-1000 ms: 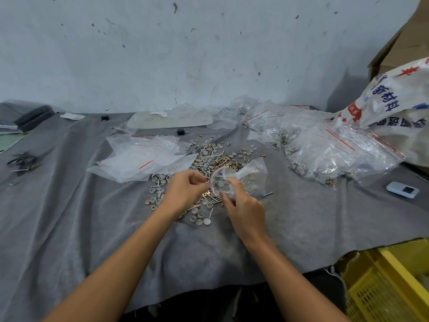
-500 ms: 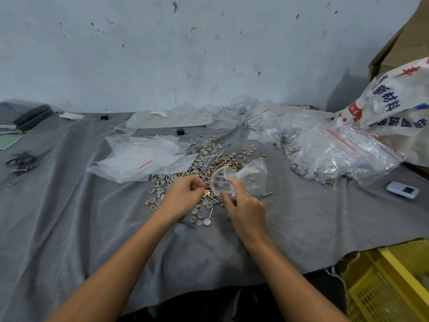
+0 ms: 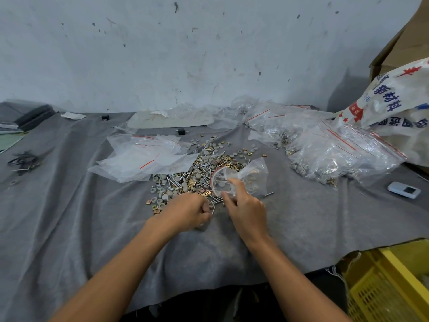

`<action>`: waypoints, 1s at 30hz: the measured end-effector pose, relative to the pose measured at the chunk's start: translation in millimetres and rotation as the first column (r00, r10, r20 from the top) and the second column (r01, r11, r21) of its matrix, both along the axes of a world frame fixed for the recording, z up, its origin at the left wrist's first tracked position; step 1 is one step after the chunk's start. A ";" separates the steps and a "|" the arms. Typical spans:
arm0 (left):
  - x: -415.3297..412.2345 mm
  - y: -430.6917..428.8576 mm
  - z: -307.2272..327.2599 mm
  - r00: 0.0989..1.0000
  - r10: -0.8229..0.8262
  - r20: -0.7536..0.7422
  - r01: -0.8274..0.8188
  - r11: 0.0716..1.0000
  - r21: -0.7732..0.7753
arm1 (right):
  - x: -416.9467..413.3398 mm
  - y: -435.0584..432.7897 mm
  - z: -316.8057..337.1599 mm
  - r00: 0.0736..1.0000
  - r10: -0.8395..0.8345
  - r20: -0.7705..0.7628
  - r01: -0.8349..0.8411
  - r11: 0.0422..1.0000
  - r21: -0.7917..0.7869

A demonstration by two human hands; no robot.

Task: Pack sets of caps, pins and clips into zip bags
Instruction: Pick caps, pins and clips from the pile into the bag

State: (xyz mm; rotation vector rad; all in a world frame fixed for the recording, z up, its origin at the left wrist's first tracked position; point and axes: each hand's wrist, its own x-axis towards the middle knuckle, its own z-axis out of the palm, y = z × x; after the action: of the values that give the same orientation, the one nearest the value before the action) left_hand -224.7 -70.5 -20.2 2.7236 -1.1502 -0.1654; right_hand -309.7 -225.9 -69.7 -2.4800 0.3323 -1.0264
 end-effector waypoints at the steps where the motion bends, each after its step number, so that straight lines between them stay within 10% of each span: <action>1: 1.2 -0.6 -1.3 0.999 0.005 0.039 -0.005 1.000 -0.002 | -0.2 0.3 0.4 1.000 0.001 -0.001 -0.001 1.000 0.000; 7: 4.7 -7.4 17.2 0.988 0.118 -0.105 -0.152 0.881 -0.448 | 0.4 0.9 1.0 1.000 -0.010 0.012 0.010 1.000 -0.028; 13: 0.9 -18.3 30.3 0.842 -0.170 -0.512 -0.272 0.685 -0.676 | -0.4 1.2 1.2 1.000 -0.010 0.021 0.011 1.000 -0.025; 18: 11.1 -11.6 4.0 0.954 0.145 -0.261 -0.259 0.836 -0.484 | -0.5 -0.4 1.5 1.000 0.007 -0.018 -0.006 1.000 0.007; 30: 10.4 -14.3 -22.5 0.986 0.056 0.155 -0.026 0.982 -0.187 | -1.5 1.3 3.5 0.999 0.003 -0.033 -0.002 1.000 0.024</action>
State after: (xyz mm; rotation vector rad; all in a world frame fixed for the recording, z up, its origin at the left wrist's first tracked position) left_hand -214.3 -84.9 -42.7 2.6319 -1.0873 0.1605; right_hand -311.2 -224.5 -66.2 -2.4779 0.3502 -0.9754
